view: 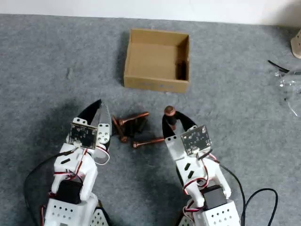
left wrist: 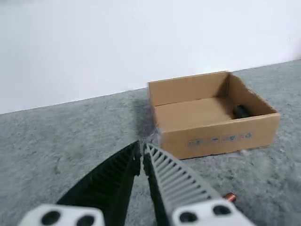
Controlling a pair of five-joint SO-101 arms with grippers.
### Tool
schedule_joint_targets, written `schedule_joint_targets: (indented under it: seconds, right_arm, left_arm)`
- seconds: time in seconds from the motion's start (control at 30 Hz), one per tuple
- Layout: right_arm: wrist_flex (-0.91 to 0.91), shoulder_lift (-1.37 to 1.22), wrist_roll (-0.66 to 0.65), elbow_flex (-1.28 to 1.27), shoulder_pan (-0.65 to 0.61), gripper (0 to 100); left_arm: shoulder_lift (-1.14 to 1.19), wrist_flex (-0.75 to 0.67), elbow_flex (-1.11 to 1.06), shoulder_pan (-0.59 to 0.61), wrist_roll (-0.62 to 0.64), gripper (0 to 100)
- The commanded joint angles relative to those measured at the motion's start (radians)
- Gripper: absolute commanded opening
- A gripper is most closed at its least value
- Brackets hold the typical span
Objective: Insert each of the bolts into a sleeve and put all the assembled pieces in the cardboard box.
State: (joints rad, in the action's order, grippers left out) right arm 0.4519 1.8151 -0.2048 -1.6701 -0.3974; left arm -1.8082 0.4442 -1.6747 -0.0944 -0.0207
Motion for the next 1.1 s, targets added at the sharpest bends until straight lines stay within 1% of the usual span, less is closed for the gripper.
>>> schedule_joint_targets:
  seconds: [0.0,0.07,0.17,0.43,0.63,0.83,0.93,1.07]
  right_arm:
    - [-0.039,0.015,-0.008,-0.093,0.013,0.5]
    - [-0.039,0.015,-0.018,-0.088,0.018,0.5]
    - [-0.039,0.013,-0.089,-0.068,0.013,0.5]
    - [-0.038,0.013,-0.092,-0.035,0.018,0.5]
    - [-0.035,0.012,-0.095,0.071,0.018,0.5]
    - [-0.035,0.008,-0.097,0.087,0.018,0.5]
    - [-0.041,-0.068,-0.098,0.090,0.018,0.5]
    - [-0.054,-0.280,-0.094,0.219,0.018,0.5]
  left_arm:
    - [-0.008,-0.026,-0.021,0.018,-0.003,3]
    - [-0.008,-0.028,-0.021,0.019,-0.003,3]
    - [-0.008,-0.028,-0.021,0.019,-0.002,3]
    - [-0.008,-0.031,-0.021,0.019,-0.002,3]
    - [-0.008,-0.031,-0.021,0.019,-0.003,3]
    - [-0.008,-0.031,-0.021,0.019,-0.005,3]
    - [-0.008,-0.031,-0.021,0.019,-0.005,3]
    - [-0.008,-0.031,-0.021,0.018,-0.005,3]
